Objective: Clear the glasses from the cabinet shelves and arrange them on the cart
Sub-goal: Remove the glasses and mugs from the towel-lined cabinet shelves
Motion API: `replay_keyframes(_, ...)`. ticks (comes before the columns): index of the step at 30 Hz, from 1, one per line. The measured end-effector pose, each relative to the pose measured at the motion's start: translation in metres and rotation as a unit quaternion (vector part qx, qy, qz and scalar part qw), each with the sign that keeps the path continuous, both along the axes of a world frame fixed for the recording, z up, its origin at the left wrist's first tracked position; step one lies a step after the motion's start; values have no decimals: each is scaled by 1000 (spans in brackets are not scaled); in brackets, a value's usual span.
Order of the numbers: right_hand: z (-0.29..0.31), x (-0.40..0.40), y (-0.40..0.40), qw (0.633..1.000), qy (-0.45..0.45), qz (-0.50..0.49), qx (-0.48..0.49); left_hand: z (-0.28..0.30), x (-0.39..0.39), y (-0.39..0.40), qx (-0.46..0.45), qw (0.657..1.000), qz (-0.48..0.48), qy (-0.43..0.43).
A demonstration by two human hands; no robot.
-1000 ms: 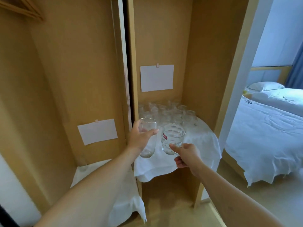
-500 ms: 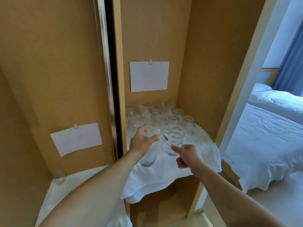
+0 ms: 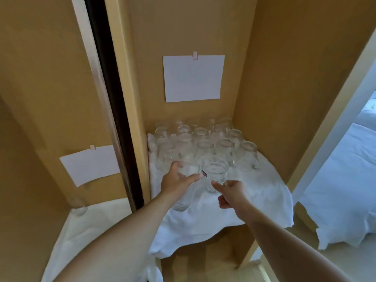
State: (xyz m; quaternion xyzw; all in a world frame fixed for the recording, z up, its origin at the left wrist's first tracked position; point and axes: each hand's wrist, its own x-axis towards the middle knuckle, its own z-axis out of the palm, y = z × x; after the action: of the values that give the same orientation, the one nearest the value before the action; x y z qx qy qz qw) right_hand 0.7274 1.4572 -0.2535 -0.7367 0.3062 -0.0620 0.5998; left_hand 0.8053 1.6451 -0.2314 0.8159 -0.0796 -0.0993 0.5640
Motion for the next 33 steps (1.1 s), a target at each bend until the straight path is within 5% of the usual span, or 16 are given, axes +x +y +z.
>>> replay_keyframes(7, -19, 24, -44, 994, 50, 67, -70, -19, 15, -28, 0, 998, 56, -8)
replay_keyframes(13, -25, 39, -69, 944, 60, 158, -284, -30, 20, -42, -9, 995, 94, -25)
replay_keyframes(20, -33, 41, -58, 972, -100, 167, -132, -31, 14, -40, -22, 994, 107, -30)
replay_keyframes(29, -26, 51, -50, 977, -118, 168, -65, -40, 0, -22, -27, 994, 107, -13)
replay_keyframes(33, -12, 62, -51, 973, -91, 172, -126, -35, -2, -13, 1, 997, 77, -19)
